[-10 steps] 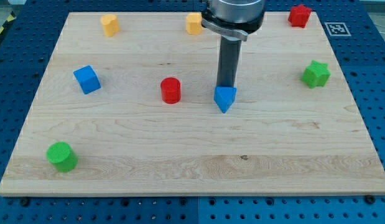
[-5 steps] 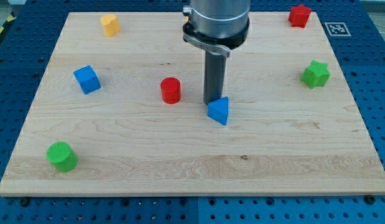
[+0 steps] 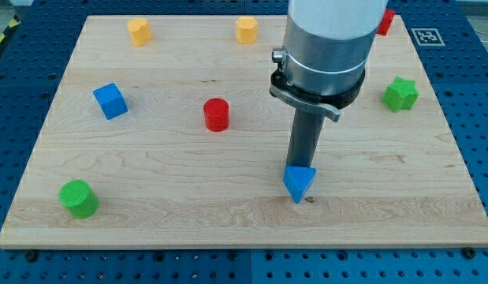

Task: Move the blue triangle to the bottom right of the red circle

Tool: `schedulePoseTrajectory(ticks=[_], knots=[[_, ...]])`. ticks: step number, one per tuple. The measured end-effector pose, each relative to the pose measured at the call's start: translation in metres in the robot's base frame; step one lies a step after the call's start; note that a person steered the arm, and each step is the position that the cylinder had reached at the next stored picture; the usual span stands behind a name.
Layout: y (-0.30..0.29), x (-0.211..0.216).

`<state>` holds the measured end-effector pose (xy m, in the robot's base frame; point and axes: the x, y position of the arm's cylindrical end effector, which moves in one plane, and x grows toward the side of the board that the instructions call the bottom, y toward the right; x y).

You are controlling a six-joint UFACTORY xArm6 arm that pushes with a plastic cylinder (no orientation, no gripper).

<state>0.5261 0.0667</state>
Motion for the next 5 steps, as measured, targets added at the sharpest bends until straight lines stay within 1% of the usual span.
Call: schedulePoseTrajectory(ticks=[4,5], knots=[[-0.004,0.007],[-0.018,0.007]])
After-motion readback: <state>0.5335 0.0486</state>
